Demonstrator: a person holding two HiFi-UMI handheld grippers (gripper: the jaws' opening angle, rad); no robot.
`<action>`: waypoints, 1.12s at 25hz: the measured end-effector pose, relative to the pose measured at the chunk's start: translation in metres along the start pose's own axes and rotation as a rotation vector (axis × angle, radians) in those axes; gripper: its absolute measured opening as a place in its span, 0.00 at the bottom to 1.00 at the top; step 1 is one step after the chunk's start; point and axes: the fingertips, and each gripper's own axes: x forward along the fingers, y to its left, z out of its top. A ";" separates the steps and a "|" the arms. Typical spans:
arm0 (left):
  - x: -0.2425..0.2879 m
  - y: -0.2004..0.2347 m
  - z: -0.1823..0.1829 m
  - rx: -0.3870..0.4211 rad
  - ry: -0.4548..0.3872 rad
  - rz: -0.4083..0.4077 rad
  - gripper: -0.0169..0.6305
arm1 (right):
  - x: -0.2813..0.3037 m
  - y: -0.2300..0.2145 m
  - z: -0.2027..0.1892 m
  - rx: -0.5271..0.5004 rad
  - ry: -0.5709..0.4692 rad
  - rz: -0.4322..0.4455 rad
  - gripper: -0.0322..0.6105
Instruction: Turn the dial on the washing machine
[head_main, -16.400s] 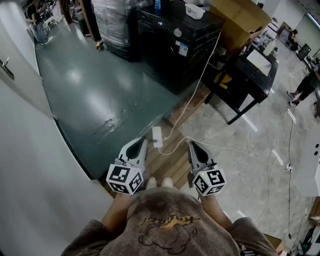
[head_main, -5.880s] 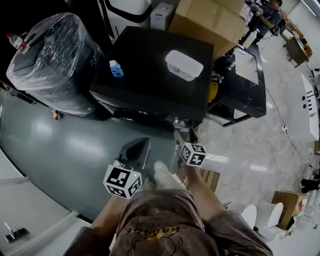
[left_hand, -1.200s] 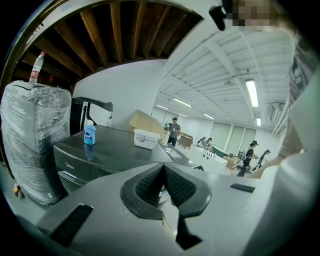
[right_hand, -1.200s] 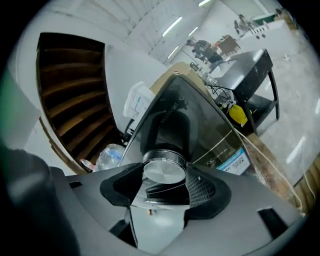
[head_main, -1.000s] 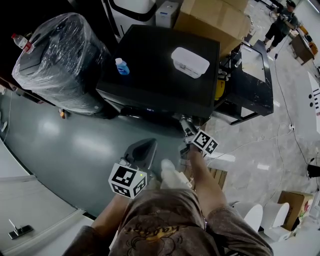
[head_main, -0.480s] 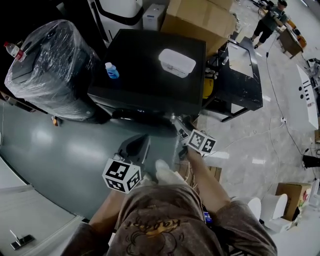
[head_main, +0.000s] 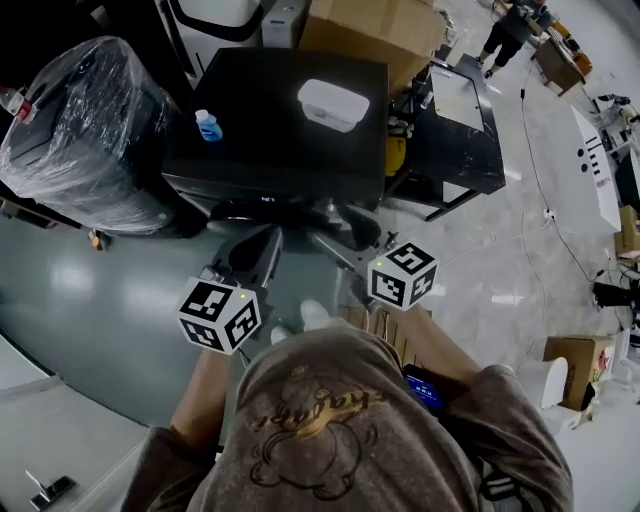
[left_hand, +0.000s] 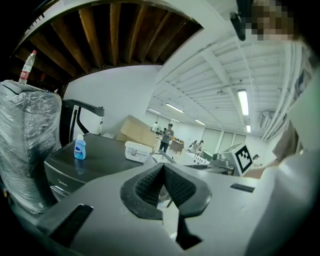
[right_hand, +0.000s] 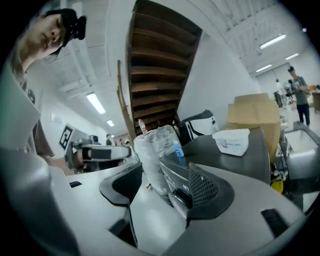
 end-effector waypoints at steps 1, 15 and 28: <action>-0.005 -0.002 0.001 0.000 0.006 -0.012 0.02 | -0.002 0.012 0.001 -0.042 0.014 0.023 0.47; -0.041 -0.011 -0.005 0.051 -0.056 0.000 0.02 | -0.038 0.093 0.020 -0.230 0.004 0.234 0.23; -0.045 0.013 -0.024 0.064 -0.175 0.128 0.02 | -0.033 0.053 -0.001 -0.173 -0.148 0.022 0.05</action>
